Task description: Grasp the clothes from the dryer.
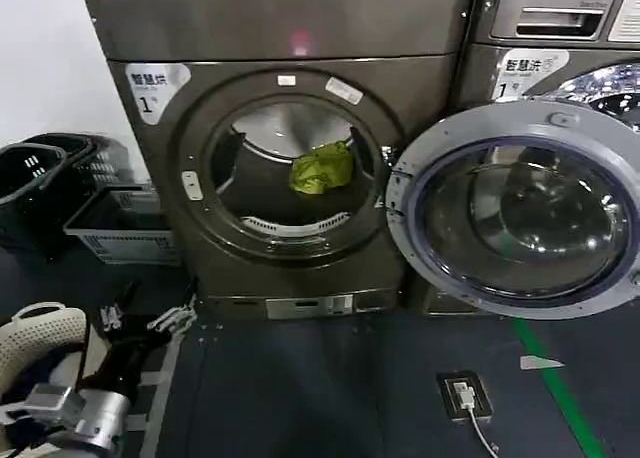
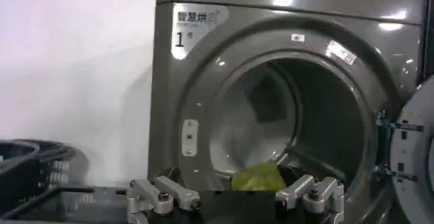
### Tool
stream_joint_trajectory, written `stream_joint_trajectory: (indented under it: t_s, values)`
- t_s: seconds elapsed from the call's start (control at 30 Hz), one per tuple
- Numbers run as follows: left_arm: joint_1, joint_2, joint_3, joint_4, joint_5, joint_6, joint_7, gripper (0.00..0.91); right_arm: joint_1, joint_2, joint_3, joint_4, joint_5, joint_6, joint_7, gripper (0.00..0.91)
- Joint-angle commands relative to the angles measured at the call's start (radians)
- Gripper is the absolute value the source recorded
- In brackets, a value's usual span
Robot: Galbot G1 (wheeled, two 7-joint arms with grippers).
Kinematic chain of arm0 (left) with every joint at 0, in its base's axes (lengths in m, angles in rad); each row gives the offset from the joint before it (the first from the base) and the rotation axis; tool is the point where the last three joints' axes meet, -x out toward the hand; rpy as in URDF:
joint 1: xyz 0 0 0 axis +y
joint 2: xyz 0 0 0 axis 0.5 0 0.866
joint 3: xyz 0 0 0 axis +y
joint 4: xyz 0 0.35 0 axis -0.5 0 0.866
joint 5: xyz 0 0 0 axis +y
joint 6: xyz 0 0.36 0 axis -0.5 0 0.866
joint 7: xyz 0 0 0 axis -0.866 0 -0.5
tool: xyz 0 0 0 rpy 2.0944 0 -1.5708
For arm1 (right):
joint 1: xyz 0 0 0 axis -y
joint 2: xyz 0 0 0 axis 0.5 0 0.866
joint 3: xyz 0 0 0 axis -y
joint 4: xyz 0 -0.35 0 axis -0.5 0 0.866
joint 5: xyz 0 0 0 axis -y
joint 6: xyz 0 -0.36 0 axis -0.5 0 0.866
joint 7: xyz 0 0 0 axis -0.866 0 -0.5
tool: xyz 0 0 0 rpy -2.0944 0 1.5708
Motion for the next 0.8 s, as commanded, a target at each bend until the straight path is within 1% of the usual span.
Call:
stream_joint_trajectory:
  t_s: [0.03,0.13,0.6,0.67,0.8]
  values:
    - [0.001,-0.001,-0.001,0.000,0.000,-0.001,0.000,0.907,0.000,0.000,0.000,0.006,0.018,-0.008,-0.004,0.907]
    - [0.001,-0.002,-0.002,0.000,0.000,-0.002,0.001,0.907,0.001,0.000,-0.001,0.011,0.032,-0.011,-0.002,0.907]
    - [0.007,0.000,-0.002,-0.009,0.000,-0.002,0.002,0.907,0.002,0.004,-0.008,0.019,0.035,-0.009,-0.013,0.907]
    - [0.006,0.001,-0.002,-0.010,-0.001,-0.002,0.002,0.907,0.003,0.007,-0.010,0.023,0.035,-0.005,-0.014,0.907]
    - [0.005,0.003,-0.006,-0.012,-0.004,-0.005,0.005,0.907,0.002,0.006,-0.015,0.025,0.034,0.027,-0.012,0.907]
